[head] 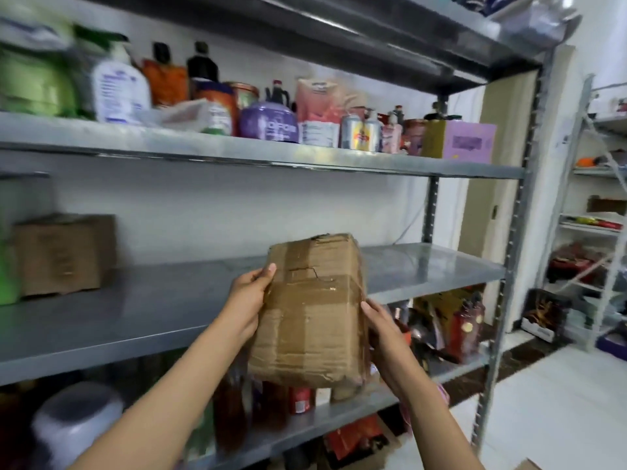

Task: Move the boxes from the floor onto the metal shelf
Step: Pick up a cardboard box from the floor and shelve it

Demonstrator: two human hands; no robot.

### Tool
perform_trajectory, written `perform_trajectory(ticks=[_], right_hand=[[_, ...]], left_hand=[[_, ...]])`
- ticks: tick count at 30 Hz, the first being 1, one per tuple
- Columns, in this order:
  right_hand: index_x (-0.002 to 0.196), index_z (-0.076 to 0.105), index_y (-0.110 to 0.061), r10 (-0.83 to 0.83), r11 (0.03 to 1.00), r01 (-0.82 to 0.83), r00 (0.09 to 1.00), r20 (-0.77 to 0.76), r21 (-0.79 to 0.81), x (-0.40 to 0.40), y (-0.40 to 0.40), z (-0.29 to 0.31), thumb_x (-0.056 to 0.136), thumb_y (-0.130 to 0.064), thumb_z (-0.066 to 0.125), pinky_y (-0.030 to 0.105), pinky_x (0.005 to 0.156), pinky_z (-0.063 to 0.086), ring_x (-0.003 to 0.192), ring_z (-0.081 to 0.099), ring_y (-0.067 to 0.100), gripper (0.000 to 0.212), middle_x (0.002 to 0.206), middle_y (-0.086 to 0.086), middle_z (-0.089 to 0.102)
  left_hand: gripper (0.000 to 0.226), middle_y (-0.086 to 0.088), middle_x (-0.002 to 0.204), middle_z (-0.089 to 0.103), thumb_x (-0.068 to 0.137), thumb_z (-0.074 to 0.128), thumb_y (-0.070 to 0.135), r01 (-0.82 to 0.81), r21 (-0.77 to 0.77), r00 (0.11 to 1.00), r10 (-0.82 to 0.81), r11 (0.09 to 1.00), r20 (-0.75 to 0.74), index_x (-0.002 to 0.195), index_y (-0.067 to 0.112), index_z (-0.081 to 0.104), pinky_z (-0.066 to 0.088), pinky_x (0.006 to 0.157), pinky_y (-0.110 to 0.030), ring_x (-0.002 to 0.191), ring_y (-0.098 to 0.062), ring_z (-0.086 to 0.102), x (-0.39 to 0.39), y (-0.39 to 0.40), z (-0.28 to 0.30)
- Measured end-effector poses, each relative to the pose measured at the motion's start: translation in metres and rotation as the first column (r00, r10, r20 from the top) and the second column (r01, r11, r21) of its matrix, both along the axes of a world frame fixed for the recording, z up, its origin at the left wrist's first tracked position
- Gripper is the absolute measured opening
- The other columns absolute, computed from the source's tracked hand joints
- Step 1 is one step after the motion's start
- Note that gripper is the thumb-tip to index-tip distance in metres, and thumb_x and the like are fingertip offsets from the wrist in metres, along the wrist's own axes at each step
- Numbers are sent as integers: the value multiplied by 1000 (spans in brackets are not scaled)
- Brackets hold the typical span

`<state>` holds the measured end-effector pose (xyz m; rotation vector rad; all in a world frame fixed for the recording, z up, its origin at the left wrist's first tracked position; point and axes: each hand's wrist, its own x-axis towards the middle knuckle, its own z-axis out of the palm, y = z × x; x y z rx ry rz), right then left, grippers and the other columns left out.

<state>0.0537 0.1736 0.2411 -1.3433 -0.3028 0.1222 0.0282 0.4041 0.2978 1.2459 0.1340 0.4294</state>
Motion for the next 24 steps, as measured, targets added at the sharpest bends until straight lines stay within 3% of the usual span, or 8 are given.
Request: perform_trajectory(ticks=[3,5,9,12,16,20,24], right_hand=[[141,46,-24,196,980,-197,980,38,27,8,40,13,87,-34,68,43,102,47,118,63,19,59,129,-1,65],[143,43,-25,255,966,-256,966,39,28,9,66,22,82,-30,72,44,103,47,116,64,19,68,129,-2,65],[149,32,-33,319,947,-318,947,40,-37,9,119,41,77,-35,75,33,83,56,100,71,15,83,120,-6,67],[144,36,-36,313,949,-310,947,69,-56,13,154,56,77,-39,75,27,74,57,91,73,10,77,110,-8,69],[134,53,-20,286,957,-282,957,57,-61,21,204,76,76,-44,76,40,86,58,93,73,21,66,109,2,74],[102,68,-10,208,973,-206,978,8,-105,32,251,91,82,-43,73,31,63,56,76,74,21,40,87,7,77],[108,68,-6,232,960,-230,973,-4,-161,48,295,94,77,-48,73,29,60,53,77,74,23,52,86,9,77]], left_hand=[[22,-9,87,74,87,68,32,-133,-67,989,128,989,-79,95,11,66,56,74,-37,83,-24,70,-7,50,6],[21,-7,87,71,85,71,30,-247,-85,968,241,965,-75,91,12,61,54,73,-34,84,-23,66,-12,78,7],[18,-7,82,62,86,70,21,-452,44,892,453,891,-4,93,10,56,47,69,-31,79,-22,57,-22,125,8],[11,-8,83,62,90,64,18,-496,135,867,497,858,23,89,8,59,44,72,-32,81,-21,55,-27,154,10],[25,-12,91,66,92,62,26,-469,271,877,479,841,31,91,1,62,46,79,-33,86,-23,60,-30,181,22],[39,-7,96,74,93,54,46,-297,391,937,344,871,-55,103,12,71,52,89,-35,93,-23,69,-42,206,35],[53,0,98,75,88,44,66,-124,385,964,203,915,-173,102,25,74,52,82,-29,91,-15,70,-57,233,37]])
